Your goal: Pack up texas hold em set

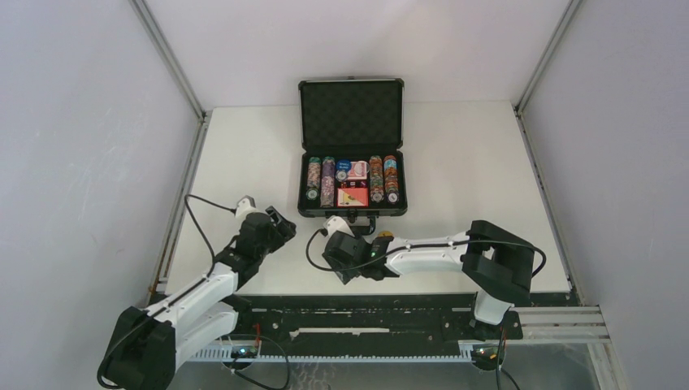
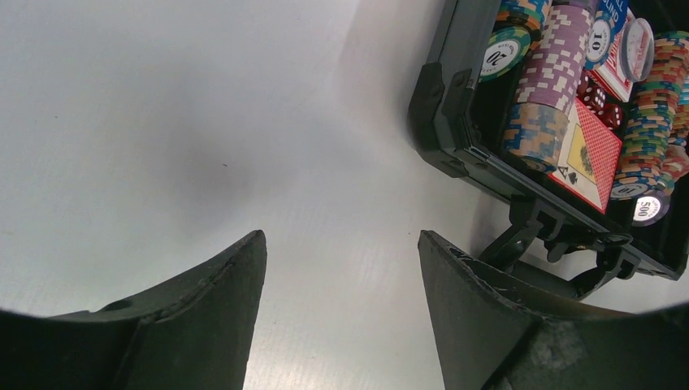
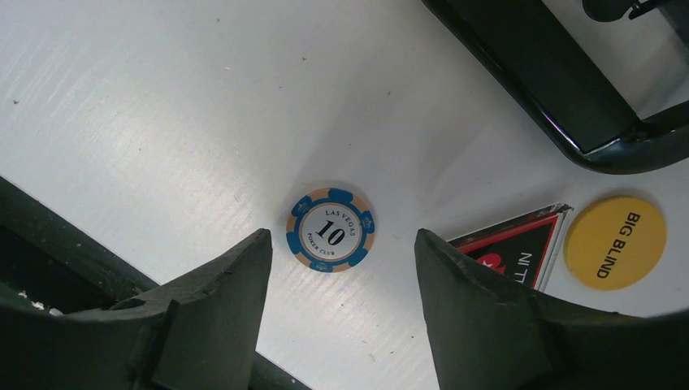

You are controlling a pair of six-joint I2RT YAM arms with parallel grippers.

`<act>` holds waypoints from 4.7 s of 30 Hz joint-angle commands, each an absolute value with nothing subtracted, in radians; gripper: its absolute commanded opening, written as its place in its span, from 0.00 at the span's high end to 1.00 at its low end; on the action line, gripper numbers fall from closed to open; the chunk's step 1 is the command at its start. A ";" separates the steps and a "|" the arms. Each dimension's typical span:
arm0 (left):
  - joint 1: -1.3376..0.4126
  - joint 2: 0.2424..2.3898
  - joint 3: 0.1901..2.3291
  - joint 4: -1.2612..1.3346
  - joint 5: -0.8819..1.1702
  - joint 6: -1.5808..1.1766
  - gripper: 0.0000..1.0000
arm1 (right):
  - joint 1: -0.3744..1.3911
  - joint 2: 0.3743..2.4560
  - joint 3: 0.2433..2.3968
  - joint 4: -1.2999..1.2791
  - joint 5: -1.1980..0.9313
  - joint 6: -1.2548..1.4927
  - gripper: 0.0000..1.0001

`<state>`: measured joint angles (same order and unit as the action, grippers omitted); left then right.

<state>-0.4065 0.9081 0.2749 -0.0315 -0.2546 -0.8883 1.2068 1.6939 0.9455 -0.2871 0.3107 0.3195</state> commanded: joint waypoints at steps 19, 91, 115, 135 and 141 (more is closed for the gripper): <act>-0.412 0.920 0.314 -0.002 -0.241 -0.858 0.27 | 1.203 1.721 0.953 -0.244 0.278 0.345 0.44; -0.413 0.887 0.311 -0.008 -0.224 -0.851 0.28 | 1.140 1.767 0.997 -0.342 0.119 0.374 0.40; -0.413 0.893 0.313 -0.005 -0.225 -0.850 0.28 | 1.141 1.737 1.003 -0.357 0.155 0.369 0.54; -0.412 0.882 0.312 -0.006 -0.224 -0.848 0.28 | 1.138 1.750 1.064 -0.414 0.128 0.344 0.28; -0.412 0.871 0.310 -0.010 -0.225 -0.847 0.28 | 1.154 1.781 1.115 -0.457 0.116 0.334 0.28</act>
